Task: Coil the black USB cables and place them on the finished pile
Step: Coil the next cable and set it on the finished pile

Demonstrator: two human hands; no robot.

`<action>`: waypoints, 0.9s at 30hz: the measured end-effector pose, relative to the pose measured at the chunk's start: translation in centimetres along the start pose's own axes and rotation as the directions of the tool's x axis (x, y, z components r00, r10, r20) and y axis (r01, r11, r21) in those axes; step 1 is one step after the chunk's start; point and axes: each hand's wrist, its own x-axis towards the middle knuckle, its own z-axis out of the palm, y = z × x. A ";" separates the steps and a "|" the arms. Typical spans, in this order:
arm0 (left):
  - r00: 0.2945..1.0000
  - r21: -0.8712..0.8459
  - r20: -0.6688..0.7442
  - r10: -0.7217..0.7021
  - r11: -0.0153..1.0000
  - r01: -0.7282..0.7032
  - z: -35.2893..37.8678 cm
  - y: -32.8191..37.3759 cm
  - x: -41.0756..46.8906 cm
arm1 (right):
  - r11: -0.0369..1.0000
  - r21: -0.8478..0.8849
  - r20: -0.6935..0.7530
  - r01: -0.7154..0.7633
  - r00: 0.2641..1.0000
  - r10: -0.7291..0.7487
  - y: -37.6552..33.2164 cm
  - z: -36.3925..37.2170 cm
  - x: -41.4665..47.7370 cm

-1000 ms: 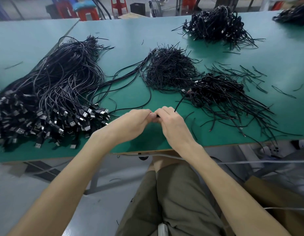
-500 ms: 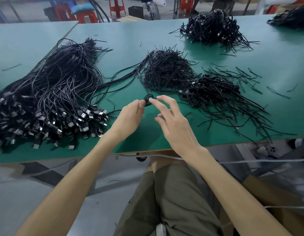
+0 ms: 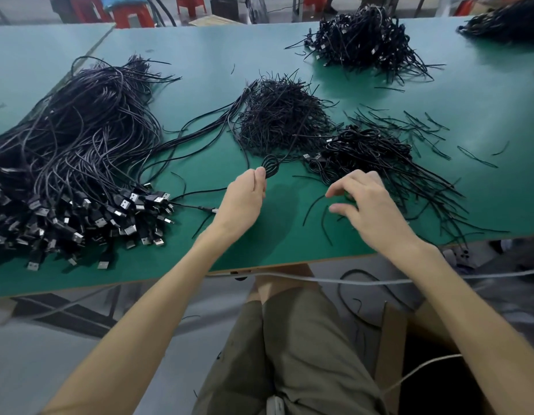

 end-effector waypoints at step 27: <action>1.000 -0.141 -0.004 0.031 0.990 -0.031 0.7 -1.7 0.3 | 0.742 0.643 -0.076 -0.187 0.949 0.305 -5.3 4.6 3.2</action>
